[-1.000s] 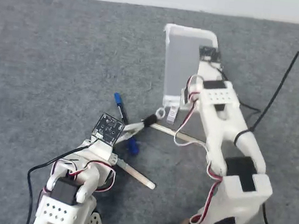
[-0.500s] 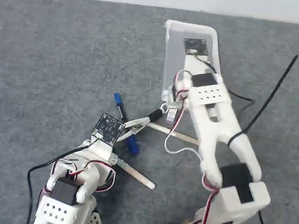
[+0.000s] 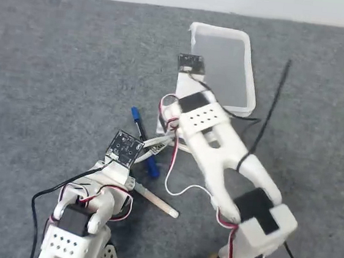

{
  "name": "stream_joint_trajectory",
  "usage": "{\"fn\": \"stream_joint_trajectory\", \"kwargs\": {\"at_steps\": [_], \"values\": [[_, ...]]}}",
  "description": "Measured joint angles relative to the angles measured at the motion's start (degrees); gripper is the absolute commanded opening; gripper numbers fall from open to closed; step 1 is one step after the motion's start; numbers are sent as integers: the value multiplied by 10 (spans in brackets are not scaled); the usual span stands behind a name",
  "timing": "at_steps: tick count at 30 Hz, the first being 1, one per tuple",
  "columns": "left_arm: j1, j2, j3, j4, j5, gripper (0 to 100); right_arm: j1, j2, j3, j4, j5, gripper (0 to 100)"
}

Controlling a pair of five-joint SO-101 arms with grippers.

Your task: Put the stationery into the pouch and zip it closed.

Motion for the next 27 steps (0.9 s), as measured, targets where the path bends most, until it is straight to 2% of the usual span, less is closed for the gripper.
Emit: {"fn": "stream_joint_trajectory", "kwargs": {"at_steps": [5,17,27], "values": [[0,0,0,0,0,12,-2,36,0,-44,-30,214],[0,0,0,0,0,12,-3,103,-21,-53,-69,203],[0,0,0,0,0,12,0,149,-57,-53,-84,1]]}}
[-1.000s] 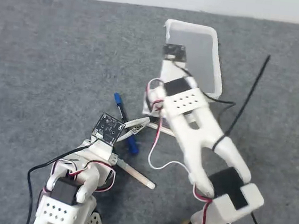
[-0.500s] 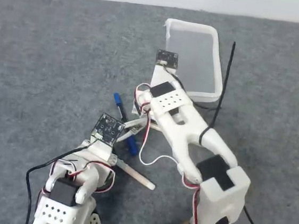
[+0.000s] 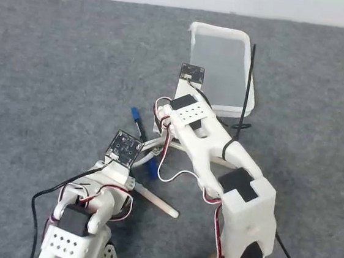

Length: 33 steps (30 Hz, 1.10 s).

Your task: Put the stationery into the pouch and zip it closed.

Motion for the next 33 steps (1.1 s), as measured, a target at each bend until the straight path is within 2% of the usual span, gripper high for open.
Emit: {"fn": "stream_joint_trajectory", "kwargs": {"at_steps": [5,9,23,33], "values": [[0,0,0,0,0,12,7,1,0,4,23,6],[0,0,0,0,0,12,7,-14,0,53,53,6],[0,0,0,0,0,12,32,-90,0,166,264,6],[0,0,0,0,0,12,33,-163,14,213,287,6]]}}
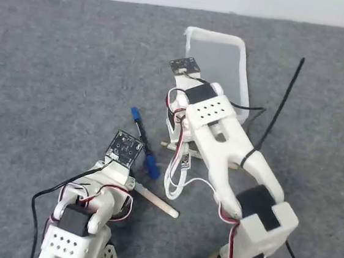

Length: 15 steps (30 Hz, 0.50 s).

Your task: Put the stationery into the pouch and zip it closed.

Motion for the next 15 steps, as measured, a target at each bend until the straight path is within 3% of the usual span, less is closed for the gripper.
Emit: {"fn": "stream_joint_trajectory", "kwargs": {"at_steps": [15], "values": [[0,0,0,0,0,12,37,-204,184,-119,30,6]]}}
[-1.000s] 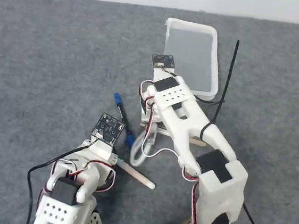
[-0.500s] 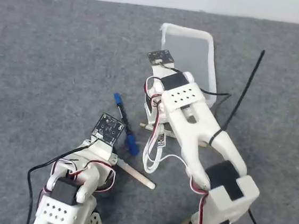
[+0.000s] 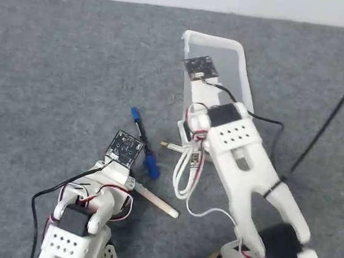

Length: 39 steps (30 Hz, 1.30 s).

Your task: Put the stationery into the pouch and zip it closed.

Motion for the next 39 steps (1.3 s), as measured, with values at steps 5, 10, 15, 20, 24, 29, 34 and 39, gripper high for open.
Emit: {"fn": "stream_joint_trajectory", "kwargs": {"at_steps": [5,10,15,20,24,29,34,39], "values": [[0,0,0,0,0,12,5,-47,29,-17,3,6],[0,0,0,0,1,12,5,-101,56,-19,11,6],[0,0,0,0,2,12,5,-172,105,-40,28,6],[0,0,0,0,2,12,5,-245,173,-97,33,6],[-18,0,0,0,2,12,5,-287,207,-135,34,6],[-70,0,-5,-66,4,12,5,-309,231,-174,34,6],[-79,0,-5,-162,-32,13,6,-311,235,-186,69,6],[-80,0,-66,-173,-28,106,6,-320,235,-186,120,6]]}}
